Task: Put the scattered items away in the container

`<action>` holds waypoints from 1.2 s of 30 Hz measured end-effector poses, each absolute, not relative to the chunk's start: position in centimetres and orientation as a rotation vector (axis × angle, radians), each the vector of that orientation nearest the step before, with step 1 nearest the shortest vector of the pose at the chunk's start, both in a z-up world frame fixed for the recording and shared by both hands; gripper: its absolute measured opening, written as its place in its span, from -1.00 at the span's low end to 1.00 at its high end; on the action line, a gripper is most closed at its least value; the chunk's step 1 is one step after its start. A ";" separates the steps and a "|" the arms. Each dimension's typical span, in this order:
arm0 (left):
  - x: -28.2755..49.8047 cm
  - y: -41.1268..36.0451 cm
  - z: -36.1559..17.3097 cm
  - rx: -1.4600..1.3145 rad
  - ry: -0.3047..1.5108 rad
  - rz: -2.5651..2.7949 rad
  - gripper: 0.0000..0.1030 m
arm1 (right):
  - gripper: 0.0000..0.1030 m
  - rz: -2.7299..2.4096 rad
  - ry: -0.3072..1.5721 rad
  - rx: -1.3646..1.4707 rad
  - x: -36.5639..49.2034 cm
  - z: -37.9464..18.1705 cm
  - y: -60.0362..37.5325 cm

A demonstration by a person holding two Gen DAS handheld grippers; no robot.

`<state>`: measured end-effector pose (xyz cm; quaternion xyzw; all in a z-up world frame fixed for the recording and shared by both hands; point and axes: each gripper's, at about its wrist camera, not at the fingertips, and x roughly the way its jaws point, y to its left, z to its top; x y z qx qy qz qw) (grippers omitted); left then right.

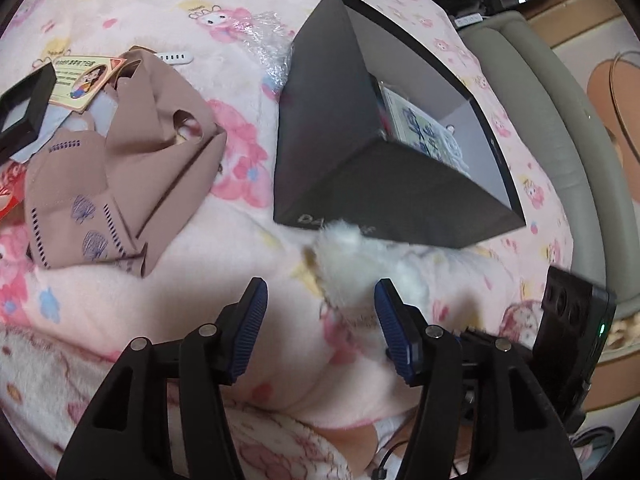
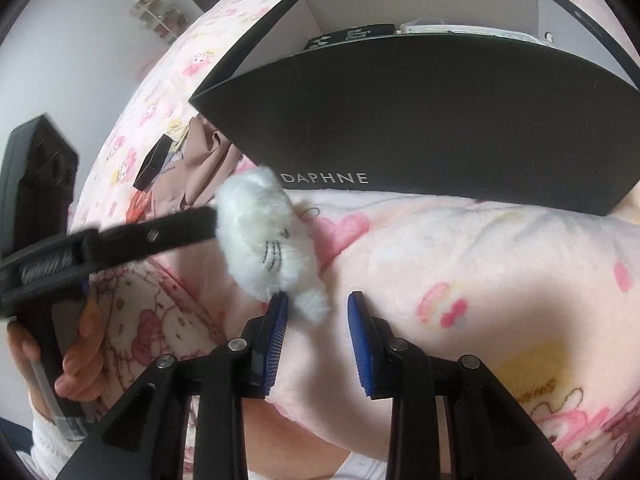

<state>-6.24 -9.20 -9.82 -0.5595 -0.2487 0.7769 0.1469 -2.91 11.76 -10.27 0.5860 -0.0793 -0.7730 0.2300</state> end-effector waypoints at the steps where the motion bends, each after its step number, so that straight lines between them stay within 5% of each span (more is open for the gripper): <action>1: -6.5 -9.2 -9.9 -1.599 -0.726 2.233 0.11 | -0.47 -2.121 -0.223 1.614 -3.0 -10.4 11.6; 17: -8.1 -9.1 -11.3 -1.665 -0.826 2.215 0.15 | -0.47 -2.117 -0.630 1.509 -5.6 -9.7 13.8; 26: -7.1 -9.1 -9.8 -1.508 -0.870 2.226 0.21 | -0.30 -1.957 -0.344 1.590 -3.9 -12.0 7.8; 30: -7.9 -7.1 -11.3 -1.692 -0.709 2.253 0.15 | -0.24 -1.951 -0.383 1.622 -3.8 -11.9 8.0; 36: -8.0 -7.2 -11.6 -1.718 -0.707 2.241 0.14 | -0.18 -1.929 -0.387 1.684 -4.0 -13.2 7.6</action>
